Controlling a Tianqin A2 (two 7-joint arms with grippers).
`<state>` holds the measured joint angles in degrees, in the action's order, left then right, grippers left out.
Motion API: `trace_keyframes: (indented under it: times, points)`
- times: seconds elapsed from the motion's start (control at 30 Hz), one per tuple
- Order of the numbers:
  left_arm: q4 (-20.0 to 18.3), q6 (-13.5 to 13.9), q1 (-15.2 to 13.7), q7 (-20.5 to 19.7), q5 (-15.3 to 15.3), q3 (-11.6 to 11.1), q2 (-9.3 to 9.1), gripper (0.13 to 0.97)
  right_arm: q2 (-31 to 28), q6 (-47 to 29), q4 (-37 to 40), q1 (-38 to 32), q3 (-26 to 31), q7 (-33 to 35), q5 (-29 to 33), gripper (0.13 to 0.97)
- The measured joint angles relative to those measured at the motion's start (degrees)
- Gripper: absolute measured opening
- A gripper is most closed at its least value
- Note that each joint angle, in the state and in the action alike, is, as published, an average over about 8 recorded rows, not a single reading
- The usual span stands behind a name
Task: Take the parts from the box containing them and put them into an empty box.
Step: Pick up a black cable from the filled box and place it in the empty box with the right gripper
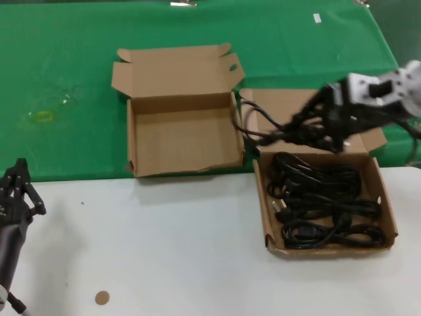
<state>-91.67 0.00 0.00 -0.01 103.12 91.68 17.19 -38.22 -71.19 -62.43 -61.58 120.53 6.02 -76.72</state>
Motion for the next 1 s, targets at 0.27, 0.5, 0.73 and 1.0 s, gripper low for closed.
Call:
trace_keyframes:
  times: [0.27, 0.5, 0.73, 1.0]
  points:
    - [0.0, 0.0, 0.0, 0.0, 0.0, 0.0, 0.00, 0.144, 10.4, 4.3, 6.6, -4.7, 2.6, -0.5, 2.2, 0.231]
    - [0.0, 0.0, 0.0, 0.0, 0.0, 0.0, 0.00, 0.144, 21.3, 10.1, 19.1, -9.4, 4.7, 1.8, 3.9, 0.231]
    - [0.0, 0.0, 0.0, 0.0, 0.0, 0.0, 0.00, 0.144, 30.8, 15.6, 35.5, -14.6, 4.8, 7.9, 3.7, 0.231]
    - [0.0, 0.0, 0.0, 0.0, 0.0, 0.0, 0.00, 0.144, 36.7, 20.4, 50.4, -18.8, 4.3, 15.7, 1.4, 0.230]
